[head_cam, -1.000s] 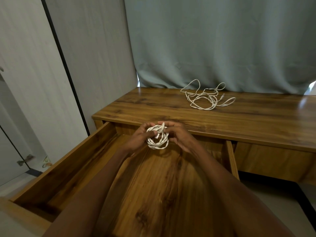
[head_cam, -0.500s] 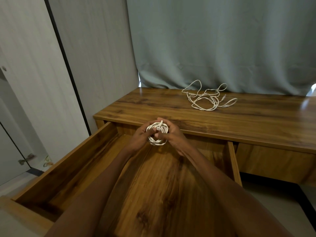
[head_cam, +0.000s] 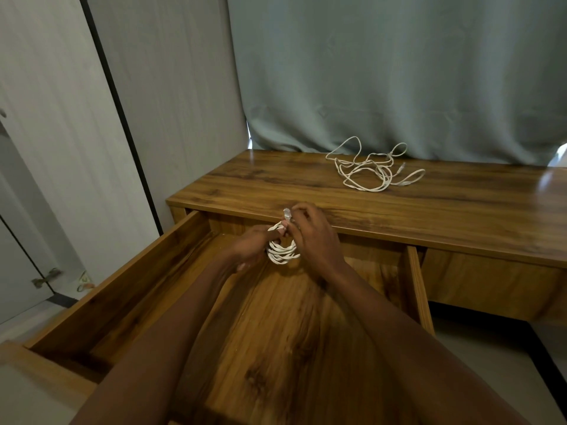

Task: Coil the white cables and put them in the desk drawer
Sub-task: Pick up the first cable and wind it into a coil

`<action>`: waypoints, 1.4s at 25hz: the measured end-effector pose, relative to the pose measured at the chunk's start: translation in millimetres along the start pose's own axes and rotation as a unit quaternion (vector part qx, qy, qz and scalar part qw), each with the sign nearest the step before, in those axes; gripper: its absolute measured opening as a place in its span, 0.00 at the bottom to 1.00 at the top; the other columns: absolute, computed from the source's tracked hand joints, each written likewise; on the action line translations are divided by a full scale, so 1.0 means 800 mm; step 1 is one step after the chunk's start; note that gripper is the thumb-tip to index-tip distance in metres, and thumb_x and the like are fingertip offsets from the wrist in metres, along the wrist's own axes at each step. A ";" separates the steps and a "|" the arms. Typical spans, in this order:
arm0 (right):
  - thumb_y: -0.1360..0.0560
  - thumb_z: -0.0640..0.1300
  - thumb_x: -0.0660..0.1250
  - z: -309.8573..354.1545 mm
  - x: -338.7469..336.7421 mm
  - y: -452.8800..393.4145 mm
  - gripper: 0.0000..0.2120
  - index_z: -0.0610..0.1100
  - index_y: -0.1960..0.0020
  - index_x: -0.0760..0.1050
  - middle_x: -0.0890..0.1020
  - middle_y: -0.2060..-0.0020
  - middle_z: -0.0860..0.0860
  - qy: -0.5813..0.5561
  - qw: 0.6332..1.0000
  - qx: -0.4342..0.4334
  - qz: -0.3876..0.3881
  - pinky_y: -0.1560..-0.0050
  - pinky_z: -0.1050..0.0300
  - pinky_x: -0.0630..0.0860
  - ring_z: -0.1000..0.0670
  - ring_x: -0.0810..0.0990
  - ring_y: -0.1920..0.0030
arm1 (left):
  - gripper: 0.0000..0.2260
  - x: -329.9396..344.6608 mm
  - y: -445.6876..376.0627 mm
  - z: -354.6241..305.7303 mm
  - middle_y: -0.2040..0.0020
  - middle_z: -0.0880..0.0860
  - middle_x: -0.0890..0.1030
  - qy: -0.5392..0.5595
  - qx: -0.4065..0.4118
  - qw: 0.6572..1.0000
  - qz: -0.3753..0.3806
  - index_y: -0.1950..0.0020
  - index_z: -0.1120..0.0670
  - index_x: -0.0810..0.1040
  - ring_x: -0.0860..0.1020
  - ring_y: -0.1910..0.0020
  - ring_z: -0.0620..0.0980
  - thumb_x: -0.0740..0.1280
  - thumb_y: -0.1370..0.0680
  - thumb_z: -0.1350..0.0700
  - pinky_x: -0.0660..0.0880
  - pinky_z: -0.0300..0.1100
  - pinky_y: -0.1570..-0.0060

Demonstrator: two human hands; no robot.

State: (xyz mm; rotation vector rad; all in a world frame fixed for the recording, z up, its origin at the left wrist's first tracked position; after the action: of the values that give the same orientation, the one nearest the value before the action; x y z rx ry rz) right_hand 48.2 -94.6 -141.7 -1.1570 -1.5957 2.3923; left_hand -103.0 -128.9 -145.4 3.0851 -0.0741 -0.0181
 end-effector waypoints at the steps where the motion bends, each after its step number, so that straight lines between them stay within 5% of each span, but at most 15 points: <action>1: 0.17 0.52 0.58 0.003 -0.004 0.000 0.16 0.43 0.40 0.77 0.79 0.44 0.48 0.008 1.000 -0.007 -0.012 0.56 0.53 0.78 0.48 0.78 0.47 | 0.14 0.000 0.000 0.000 0.60 0.54 0.82 0.012 -0.009 1.000 0.000 0.38 0.66 0.77 0.80 0.61 0.46 0.62 0.17 0.57 0.78 0.39 0.59; 4: 0.16 0.51 0.58 0.005 -0.011 -0.003 0.13 0.45 0.40 0.76 0.83 0.53 0.48 -0.060 0.995 0.068 -0.030 0.59 0.50 0.77 0.46 0.81 0.55 | 0.16 0.002 -0.003 0.003 0.54 0.59 0.78 0.015 0.001 1.000 -0.004 0.34 0.67 0.73 0.78 0.58 0.48 0.62 0.17 0.57 0.77 0.41 0.56; 9: 0.17 0.49 0.62 -0.020 -0.011 -0.013 0.11 0.43 0.51 0.76 0.81 0.62 0.48 -0.201 0.931 0.295 -0.069 0.60 0.50 0.74 0.46 0.80 0.62 | 0.17 0.021 -0.005 -0.005 0.43 0.52 0.78 -0.221 0.155 0.963 -0.012 0.31 0.63 0.68 0.76 0.49 0.39 0.64 0.19 0.62 0.72 0.36 0.49; 11: 0.18 0.46 0.65 -0.030 -0.011 -0.013 0.09 0.43 0.54 0.78 0.82 0.64 0.47 -0.306 0.861 0.401 -0.056 0.62 0.53 0.76 0.49 0.80 0.64 | 0.18 0.029 -0.001 -0.008 0.43 0.46 0.75 -0.289 0.189 0.938 -0.006 0.30 0.60 0.65 0.75 0.47 0.36 0.64 0.19 0.63 0.71 0.30 0.49; 14: 0.20 0.37 0.67 -0.033 -0.024 -0.013 0.07 0.34 0.48 0.79 0.81 0.70 0.45 -0.482 0.683 0.549 -0.002 0.74 0.59 0.78 0.53 0.79 0.77 | 0.20 0.038 0.004 -0.011 0.39 0.48 0.74 -0.353 0.274 0.895 -0.004 0.28 0.57 0.63 0.75 0.42 0.41 0.63 0.19 0.64 0.70 0.29 0.43; 16: 0.21 0.34 0.66 -0.039 -0.033 -0.013 0.10 0.30 0.42 0.78 0.82 0.67 0.44 -0.505 0.648 0.568 0.044 0.74 0.60 0.79 0.54 0.78 0.78 | 0.20 0.045 0.005 -0.009 0.35 0.51 0.73 -0.385 0.331 0.861 -0.008 0.28 0.59 0.64 0.72 0.38 0.41 0.63 0.20 0.64 0.66 0.28 0.39; 19: 0.21 0.35 0.66 -0.040 -0.035 -0.010 0.13 0.31 0.38 0.78 0.83 0.63 0.44 -0.509 0.653 0.556 0.071 0.72 0.60 0.80 0.54 0.79 0.77 | 0.18 0.046 0.007 -0.004 0.35 0.51 0.73 -0.415 0.362 0.835 -0.020 0.28 0.58 0.66 0.71 0.38 0.38 0.62 0.18 0.62 0.65 0.26 0.40; 22: 0.21 0.38 0.69 -0.034 -0.023 -0.006 0.13 0.39 0.38 0.76 0.84 0.61 0.46 -0.494 0.690 0.527 0.043 0.75 0.63 0.75 0.56 0.79 0.74 | 0.16 0.032 0.008 0.002 0.34 0.52 0.76 -0.418 0.382 0.823 -0.050 0.29 0.56 0.69 0.74 0.37 0.43 0.60 0.16 0.58 0.69 0.36 0.37; 26: 0.22 0.46 0.72 -0.041 -0.008 -0.006 0.12 0.36 0.48 0.82 0.86 0.55 0.39 -0.457 0.744 0.487 0.009 0.62 0.55 0.80 0.49 0.83 0.64 | 0.15 0.036 0.002 -0.002 0.35 0.53 0.78 -0.405 0.380 0.825 -0.105 0.30 0.56 0.71 0.75 0.38 0.45 0.60 0.16 0.58 0.67 0.32 0.38; 29: 0.23 0.44 0.71 -0.023 -0.004 -0.009 0.07 0.43 0.49 0.85 0.87 0.54 0.44 -0.442 0.793 0.413 0.066 0.52 0.52 0.80 0.49 0.85 0.58 | 0.14 0.027 0.002 -0.004 0.38 0.53 0.79 -0.391 0.366 0.833 -0.138 0.31 0.56 0.72 0.76 0.42 0.44 0.60 0.16 0.58 0.67 0.29 0.43; 35: 0.31 0.39 0.71 -0.007 0.010 -0.011 0.18 0.51 0.42 0.82 0.86 0.49 0.53 -0.310 0.890 0.280 0.183 0.45 0.50 0.81 0.52 0.84 0.49 | 0.13 0.011 0.004 0.003 0.41 0.53 0.81 -0.401 0.353 0.832 -0.149 0.33 0.55 0.73 0.76 0.47 0.40 0.61 0.16 0.55 0.65 0.22 0.48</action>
State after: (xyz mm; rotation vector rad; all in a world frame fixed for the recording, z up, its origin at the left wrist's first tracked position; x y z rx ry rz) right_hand 43.0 -83.2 -140.0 -0.6451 -0.6396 3.3792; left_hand -94.3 -132.3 -148.0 3.4371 0.4707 -1.6387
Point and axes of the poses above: each hand's wrist, its own y-axis away from the middle knuckle, its own x-axis out of the palm, z = x × y, the point moved 3 cm from there along -y, towards the middle knuckle
